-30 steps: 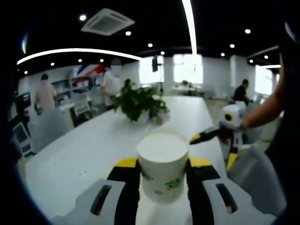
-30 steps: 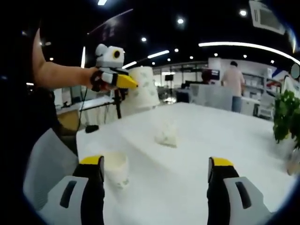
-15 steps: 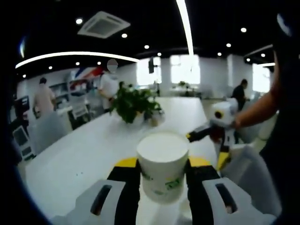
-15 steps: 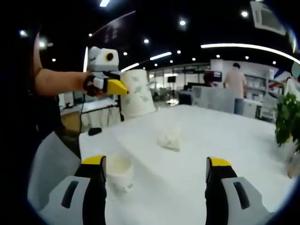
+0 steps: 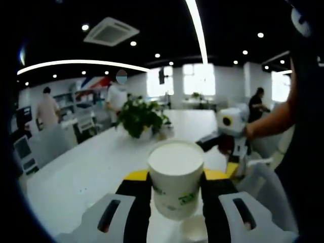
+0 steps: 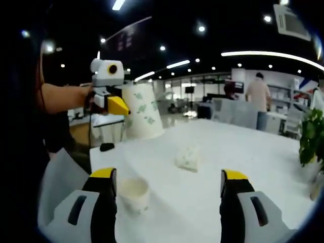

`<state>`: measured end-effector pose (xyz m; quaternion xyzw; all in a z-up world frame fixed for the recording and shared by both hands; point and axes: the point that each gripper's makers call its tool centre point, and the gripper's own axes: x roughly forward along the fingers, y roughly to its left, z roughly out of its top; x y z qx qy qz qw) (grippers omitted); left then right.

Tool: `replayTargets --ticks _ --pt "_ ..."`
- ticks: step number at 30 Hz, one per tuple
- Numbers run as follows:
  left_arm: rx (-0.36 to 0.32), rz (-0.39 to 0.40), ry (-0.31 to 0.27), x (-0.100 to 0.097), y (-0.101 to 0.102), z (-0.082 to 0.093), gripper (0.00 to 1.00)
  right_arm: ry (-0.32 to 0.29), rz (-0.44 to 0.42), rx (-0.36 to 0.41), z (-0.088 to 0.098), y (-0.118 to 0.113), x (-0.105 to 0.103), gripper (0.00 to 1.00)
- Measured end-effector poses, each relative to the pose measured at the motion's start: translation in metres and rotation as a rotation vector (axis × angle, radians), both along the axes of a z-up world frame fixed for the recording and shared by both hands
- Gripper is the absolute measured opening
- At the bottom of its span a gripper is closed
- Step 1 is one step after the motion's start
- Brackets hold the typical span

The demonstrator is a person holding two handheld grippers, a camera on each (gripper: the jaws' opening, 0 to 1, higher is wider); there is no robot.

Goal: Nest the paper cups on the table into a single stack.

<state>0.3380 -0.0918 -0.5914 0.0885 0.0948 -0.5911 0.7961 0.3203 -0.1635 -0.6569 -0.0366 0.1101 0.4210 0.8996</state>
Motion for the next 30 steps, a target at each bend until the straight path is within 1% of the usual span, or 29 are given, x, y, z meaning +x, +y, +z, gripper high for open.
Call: replayTargets --ticks 2,6,10,13,17,20,22,24,26,28,29,30 --pt "-0.017 -0.008 0.0 -0.005 0.0 0.003 0.37 -0.004 0.013 0.008 0.005 0.003 -0.002 0.8" --pt "-0.011 0.003 0.001 -0.01 0.002 0.002 0.37 -0.015 0.029 0.016 0.012 0.01 -0.003 0.79" --pt "-0.031 0.007 0.004 -0.013 0.003 0.007 0.37 -0.023 0.043 0.016 0.017 0.014 -0.003 0.78" --pt "-0.04 0.004 0.0 -0.014 0.003 0.009 0.37 -0.024 0.055 0.025 0.023 0.018 -0.003 0.74" --pt "-0.104 0.004 0.001 -0.016 0.003 0.021 0.37 -0.009 0.078 0.071 0.034 0.025 -0.004 0.63" --pt "-0.147 0.017 0.014 -0.015 0.005 0.026 0.37 -0.01 0.107 0.095 0.046 0.034 -0.009 0.58" --pt "-0.168 0.024 0.017 -0.015 0.005 0.029 0.37 -0.003 0.131 0.101 0.051 0.04 -0.012 0.55" --pt "-0.215 0.023 0.026 -0.016 0.006 0.038 0.37 0.013 0.162 0.113 0.055 0.046 -0.016 0.5" --pt "-0.241 0.024 0.029 -0.016 0.007 0.043 0.37 0.042 0.188 0.174 0.063 0.052 -0.02 0.44" --pt "-0.274 0.028 0.037 -0.016 0.008 0.049 0.37 0.07 0.201 0.244 0.072 0.055 -0.022 0.41" --pt "-0.295 0.028 0.041 -0.017 0.009 0.052 0.37 0.075 0.205 0.264 0.076 0.055 -0.022 0.39" --pt "-0.312 0.029 0.042 -0.017 0.009 0.055 0.38 0.073 0.23 0.289 0.081 0.057 -0.025 0.38"
